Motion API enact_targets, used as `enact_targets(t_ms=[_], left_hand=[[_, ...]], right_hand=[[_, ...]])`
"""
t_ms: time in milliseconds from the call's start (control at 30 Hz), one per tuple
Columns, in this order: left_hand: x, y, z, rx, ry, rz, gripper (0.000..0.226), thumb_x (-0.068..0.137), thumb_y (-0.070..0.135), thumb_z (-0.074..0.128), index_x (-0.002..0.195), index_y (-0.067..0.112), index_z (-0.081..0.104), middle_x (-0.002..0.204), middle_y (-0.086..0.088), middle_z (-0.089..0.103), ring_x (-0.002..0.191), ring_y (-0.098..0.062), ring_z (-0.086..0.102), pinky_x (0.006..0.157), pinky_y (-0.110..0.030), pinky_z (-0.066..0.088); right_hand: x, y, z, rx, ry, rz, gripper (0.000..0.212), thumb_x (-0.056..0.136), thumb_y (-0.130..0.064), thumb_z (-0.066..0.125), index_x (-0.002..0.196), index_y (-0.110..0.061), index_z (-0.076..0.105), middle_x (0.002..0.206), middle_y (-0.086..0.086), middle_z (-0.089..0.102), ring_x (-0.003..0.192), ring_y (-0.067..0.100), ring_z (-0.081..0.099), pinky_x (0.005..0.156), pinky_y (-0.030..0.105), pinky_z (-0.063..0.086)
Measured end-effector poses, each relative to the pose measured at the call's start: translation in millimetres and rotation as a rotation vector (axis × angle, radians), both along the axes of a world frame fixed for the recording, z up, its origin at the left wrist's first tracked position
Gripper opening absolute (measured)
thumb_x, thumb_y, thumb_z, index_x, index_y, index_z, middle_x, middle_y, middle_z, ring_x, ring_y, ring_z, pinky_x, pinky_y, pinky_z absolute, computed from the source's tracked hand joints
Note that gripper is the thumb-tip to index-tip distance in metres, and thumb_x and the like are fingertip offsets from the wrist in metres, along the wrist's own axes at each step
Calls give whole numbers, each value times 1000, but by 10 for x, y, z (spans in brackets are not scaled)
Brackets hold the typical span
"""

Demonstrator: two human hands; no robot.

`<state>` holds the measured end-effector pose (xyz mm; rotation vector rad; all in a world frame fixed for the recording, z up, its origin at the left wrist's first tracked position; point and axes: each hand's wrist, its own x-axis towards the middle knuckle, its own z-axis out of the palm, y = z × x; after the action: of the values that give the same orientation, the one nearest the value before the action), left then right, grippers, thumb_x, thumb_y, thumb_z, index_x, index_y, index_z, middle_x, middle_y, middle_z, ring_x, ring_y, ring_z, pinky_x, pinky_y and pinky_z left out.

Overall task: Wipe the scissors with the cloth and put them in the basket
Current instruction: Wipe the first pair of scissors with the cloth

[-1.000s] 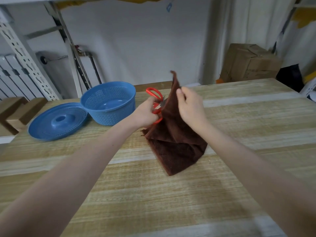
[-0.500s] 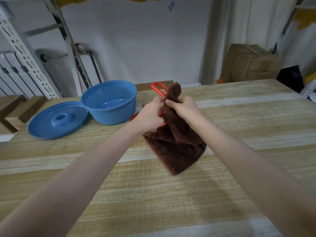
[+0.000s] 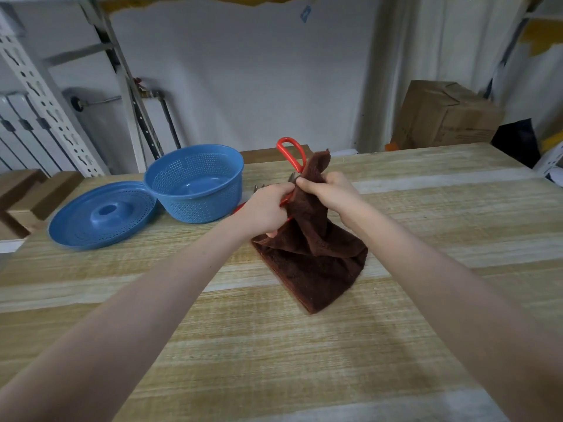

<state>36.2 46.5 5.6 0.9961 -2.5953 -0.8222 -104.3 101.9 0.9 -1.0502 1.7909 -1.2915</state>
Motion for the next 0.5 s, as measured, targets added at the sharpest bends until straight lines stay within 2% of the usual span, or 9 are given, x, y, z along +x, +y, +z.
enact_targets(t_ms=[100, 167, 233, 300, 367, 433, 500], left_hand=[[4, 25, 9, -79, -21, -26, 45, 86, -6, 42, 123, 13, 58, 103, -5, 64, 61, -7, 54, 58, -20, 44], [1, 28, 9, -131, -63, -24, 38, 84, -5, 45, 116, 10, 60, 102, -7, 65, 78, -15, 58, 70, -26, 43], [-12, 7, -7, -161, -84, 22, 31, 84, -3, 48, 111, 10, 58, 97, -6, 63, 88, -21, 58, 70, -29, 41], [-20, -15, -26, -147, -64, 111, 30, 82, -3, 51, 108, 10, 48, 91, -8, 61, 86, -25, 58, 64, -31, 41], [-27, -28, -27, -128, -17, 169, 43, 78, -4, 54, 115, 10, 37, 93, -13, 58, 77, -25, 57, 56, -31, 40], [-39, -40, -23, -137, -16, 150, 70, 74, -5, 57, 131, 16, 24, 111, -17, 50, 74, -25, 57, 54, -30, 42], [-50, -64, -15, -135, -95, 89, 100, 71, 0, 67, 145, 26, 5, 132, -21, 36, 86, -29, 61, 69, -38, 53]], right_hand=[[25, -24, -34, -28, -55, -33, 8, 93, -23, 63, 96, -16, 67, 91, -3, 67, 78, 3, 60, 57, 13, 44], [47, -41, -45, -22, -16, -30, 13, 95, -22, 60, 99, -12, 67, 95, 1, 67, 80, 6, 60, 63, 17, 46], [46, -52, -42, -11, 31, -34, 15, 96, -22, 58, 97, -10, 67, 97, 5, 67, 85, 12, 61, 74, 25, 48], [11, -46, -30, -5, 36, -11, 14, 98, -21, 55, 92, -13, 66, 97, 4, 67, 88, 15, 62, 79, 28, 49], [-33, -23, -14, 22, 26, 59, 13, 98, -19, 54, 95, -15, 65, 94, -1, 66, 85, 10, 61, 74, 22, 48], [-53, 4, -22, 76, 62, 143, 10, 97, -21, 57, 97, -16, 65, 95, -3, 67, 90, 13, 63, 77, 24, 49], [-50, 8, -55, 101, 117, 205, 8, 93, -25, 62, 92, -19, 68, 98, 0, 70, 97, 18, 65, 88, 30, 51]])
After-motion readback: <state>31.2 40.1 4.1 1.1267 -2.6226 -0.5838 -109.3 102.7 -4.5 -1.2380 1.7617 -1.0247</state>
